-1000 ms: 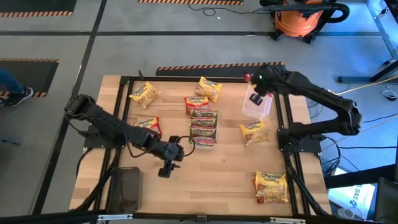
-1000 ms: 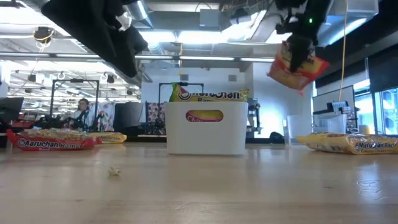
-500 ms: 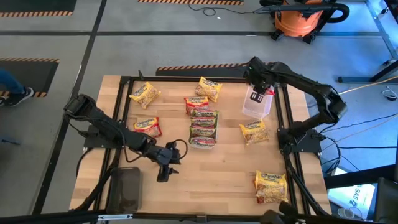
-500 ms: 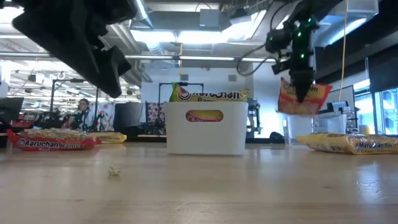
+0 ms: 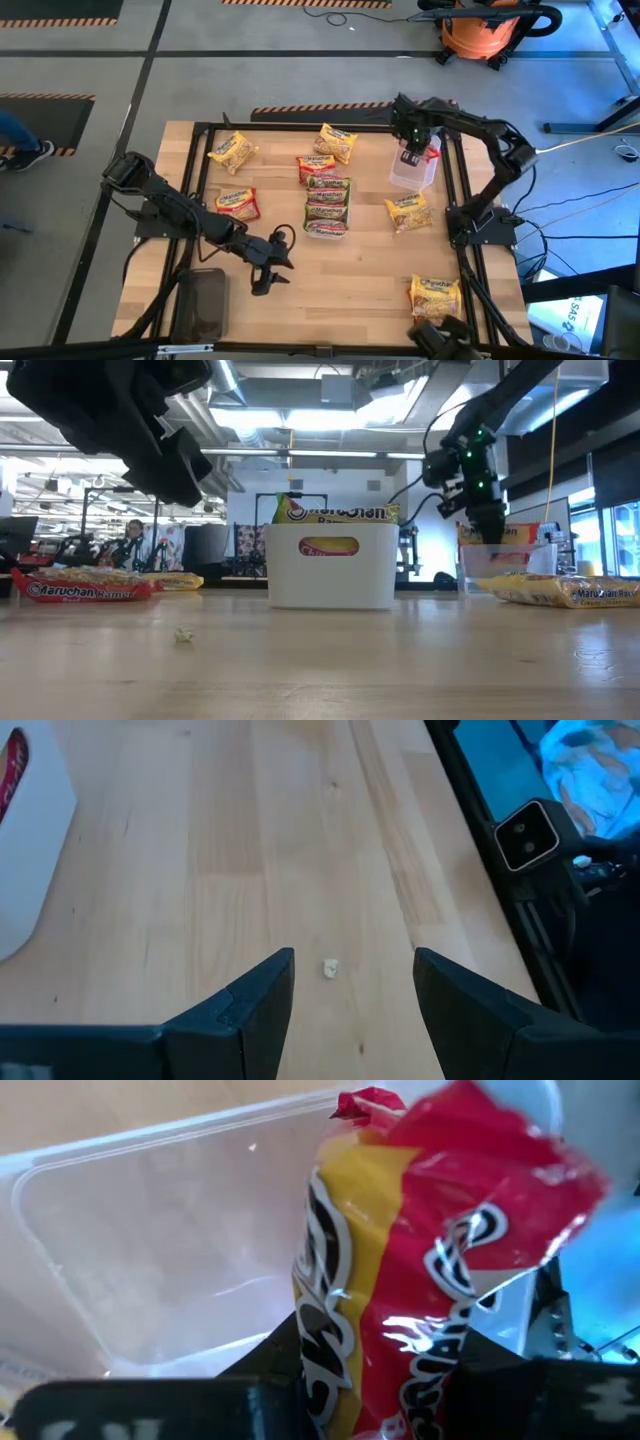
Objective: Sort Maruchan noodles
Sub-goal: Put the red noodle pack into the transparent bin
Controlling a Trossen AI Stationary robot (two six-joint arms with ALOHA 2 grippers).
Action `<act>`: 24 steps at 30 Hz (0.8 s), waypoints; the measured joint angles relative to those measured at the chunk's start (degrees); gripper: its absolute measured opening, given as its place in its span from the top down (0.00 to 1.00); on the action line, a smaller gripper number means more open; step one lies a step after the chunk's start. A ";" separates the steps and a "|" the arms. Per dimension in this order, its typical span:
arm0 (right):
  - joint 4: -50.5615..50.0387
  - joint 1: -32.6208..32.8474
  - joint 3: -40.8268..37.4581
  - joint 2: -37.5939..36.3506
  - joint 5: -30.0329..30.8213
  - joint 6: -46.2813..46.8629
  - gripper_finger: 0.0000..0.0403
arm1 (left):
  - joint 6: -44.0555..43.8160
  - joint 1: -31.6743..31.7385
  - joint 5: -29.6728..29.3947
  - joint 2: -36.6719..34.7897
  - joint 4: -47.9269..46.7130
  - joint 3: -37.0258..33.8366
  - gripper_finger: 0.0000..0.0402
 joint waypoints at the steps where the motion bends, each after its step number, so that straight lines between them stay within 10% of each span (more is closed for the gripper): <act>1: 0.32 0.00 0.00 0.52 0.00 -0.10 0.75 | 0.34 0.04 0.42 -0.02 0.06 0.00 0.50; 24: 6.00 0.07 0.04 2.04 13.20 -2.90 0.40 | 2.42 0.09 5.94 -0.01 2.40 0.02 0.50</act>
